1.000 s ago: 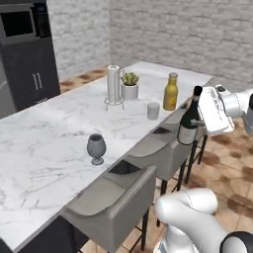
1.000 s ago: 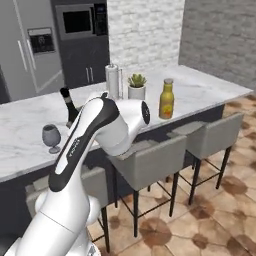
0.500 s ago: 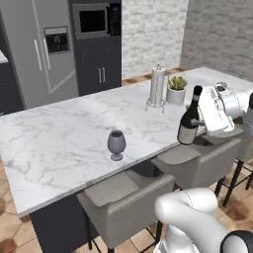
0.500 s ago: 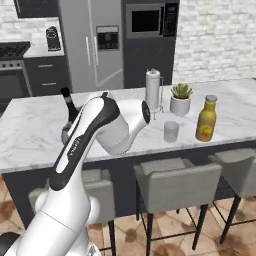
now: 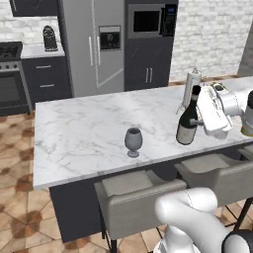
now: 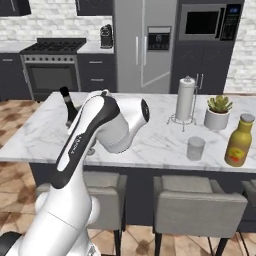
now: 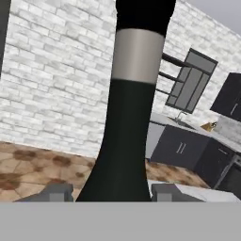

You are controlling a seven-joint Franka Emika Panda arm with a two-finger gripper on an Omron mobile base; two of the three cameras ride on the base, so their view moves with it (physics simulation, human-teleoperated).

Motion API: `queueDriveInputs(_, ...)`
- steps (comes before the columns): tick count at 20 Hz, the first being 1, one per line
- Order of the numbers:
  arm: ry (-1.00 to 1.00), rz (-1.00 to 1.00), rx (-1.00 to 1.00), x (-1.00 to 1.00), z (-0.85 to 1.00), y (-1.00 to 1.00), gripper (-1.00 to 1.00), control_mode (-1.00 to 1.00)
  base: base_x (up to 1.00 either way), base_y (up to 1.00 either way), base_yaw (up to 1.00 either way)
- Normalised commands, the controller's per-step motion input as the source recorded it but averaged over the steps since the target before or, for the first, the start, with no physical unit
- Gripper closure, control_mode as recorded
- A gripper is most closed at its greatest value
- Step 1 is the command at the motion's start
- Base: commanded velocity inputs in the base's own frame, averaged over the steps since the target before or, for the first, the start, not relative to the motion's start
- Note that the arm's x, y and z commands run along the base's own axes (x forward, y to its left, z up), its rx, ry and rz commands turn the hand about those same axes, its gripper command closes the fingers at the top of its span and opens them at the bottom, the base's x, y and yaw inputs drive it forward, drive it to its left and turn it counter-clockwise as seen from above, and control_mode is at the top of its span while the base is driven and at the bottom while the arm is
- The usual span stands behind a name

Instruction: There is a wine glass and glass cup on the dining counter. Place the wine bottle next to the wine glass and the juice bottle next to the glass cup.

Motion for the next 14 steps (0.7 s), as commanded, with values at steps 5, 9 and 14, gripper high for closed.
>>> queueDriveInputs(5,0.0,0.19,0.02,0.49,-0.07,-0.09,1.0,-1.0,0.1,-0.01,0.04)
queueDriveInputs(9,0.0,0.28,0.05,0.56,-0.11,-0.4,1.0,-1.0,0.0,0.0,0.0)
queueDriveInputs(14,0.03,0.33,0.04,0.71,-0.45,-0.37,1.0,-1.0,0.0,0.0,0.0)
